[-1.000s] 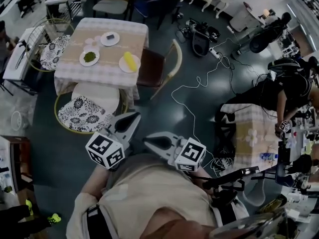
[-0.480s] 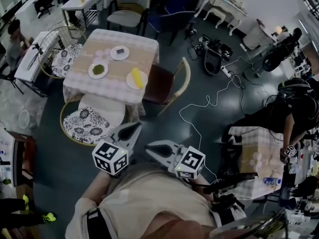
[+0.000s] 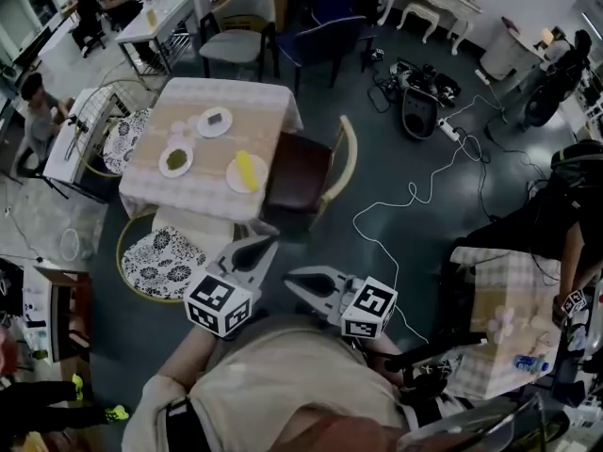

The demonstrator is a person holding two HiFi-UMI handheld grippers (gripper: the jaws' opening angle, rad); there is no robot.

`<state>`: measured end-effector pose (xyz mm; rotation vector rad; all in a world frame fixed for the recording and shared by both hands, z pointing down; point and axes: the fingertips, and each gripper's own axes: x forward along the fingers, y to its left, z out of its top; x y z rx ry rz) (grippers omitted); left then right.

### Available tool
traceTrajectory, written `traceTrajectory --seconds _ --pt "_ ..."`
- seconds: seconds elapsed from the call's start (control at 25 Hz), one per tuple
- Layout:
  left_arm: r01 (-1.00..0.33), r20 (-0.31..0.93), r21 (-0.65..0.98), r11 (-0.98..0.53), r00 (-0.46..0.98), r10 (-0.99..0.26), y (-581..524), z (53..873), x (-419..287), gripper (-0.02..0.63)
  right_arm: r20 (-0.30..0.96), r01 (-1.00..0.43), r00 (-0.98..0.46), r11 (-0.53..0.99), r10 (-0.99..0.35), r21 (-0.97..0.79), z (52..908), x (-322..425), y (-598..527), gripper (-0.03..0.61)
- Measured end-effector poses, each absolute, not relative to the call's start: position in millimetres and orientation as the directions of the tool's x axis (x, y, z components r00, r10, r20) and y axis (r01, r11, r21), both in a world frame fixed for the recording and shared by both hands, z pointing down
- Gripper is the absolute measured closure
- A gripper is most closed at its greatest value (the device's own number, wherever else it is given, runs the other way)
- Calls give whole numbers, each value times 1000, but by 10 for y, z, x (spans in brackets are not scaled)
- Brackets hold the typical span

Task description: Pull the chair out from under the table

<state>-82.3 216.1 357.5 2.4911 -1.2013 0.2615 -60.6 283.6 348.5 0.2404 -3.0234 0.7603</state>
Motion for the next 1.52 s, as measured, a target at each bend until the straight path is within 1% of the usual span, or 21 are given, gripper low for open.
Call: traceTrajectory --seconds 0.12,0.36,0.68,0.96,1.16,1.36,1.52 --pt "-772 314 225 -594 635 -706 1976 3524 -536 607 38 -149 -988 874 -148 -463 3457 -367 2630 566" --pt "-791 348 227 -568 611 -711 1633 3543 -84 607 42 -153 -988 875 -150 -459 3458 138 2257 566" --pt "-820 378 211 -532 570 -730 1304 3555 176 607 57 -92 -996 881 -73 -464 3554 405 1967 566" --pt "-834 402 181 -521 547 -735 1025 3648 121 607 89 -128 -991 880 -98 -457 3615 463 1723 566" --pt "-822 377 208 -530 568 -732 751 3738 -25 607 147 -172 -982 877 -117 -448 3702 359 1504 566" --pt "-788 356 247 -564 615 -704 454 3766 -260 607 207 -238 -965 879 -163 -414 3709 52 1180 566" --pt "-783 331 252 -569 622 -710 181 3687 -589 607 251 -240 -956 892 -150 -383 3702 -309 961 566"
